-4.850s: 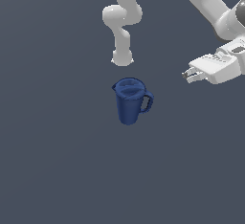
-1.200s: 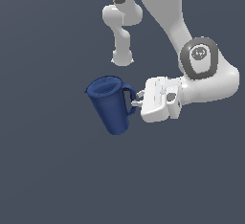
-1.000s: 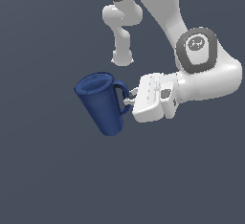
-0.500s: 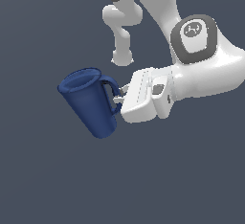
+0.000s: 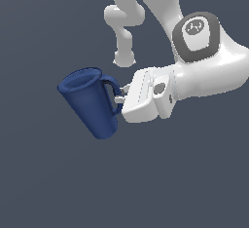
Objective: Pick up the object and move it to a goal position.
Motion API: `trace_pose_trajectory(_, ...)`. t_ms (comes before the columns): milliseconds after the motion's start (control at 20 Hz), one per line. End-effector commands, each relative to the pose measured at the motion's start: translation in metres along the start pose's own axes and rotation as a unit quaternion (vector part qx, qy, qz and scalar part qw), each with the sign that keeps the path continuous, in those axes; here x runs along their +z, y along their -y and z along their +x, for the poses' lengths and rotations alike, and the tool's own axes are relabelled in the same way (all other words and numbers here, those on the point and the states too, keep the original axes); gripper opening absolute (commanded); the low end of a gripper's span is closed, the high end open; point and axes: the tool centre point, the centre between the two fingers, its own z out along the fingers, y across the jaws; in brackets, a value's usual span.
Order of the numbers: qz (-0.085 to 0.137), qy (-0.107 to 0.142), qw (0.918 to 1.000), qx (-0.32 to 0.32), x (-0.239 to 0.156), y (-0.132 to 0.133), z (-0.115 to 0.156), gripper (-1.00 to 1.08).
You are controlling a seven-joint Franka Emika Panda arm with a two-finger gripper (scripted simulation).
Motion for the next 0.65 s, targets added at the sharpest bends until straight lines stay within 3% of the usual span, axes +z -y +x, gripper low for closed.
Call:
trace_pose_trajectory(0, -0.001, 0.000, 1.0000, 0.002, -0.001, 0.002, -0.008, -1.00)
trace_pose_trajectory(600, 0.000, 0.000, 1.0000, 0.002, -0.002, 0.015, -0.038, -1.00)
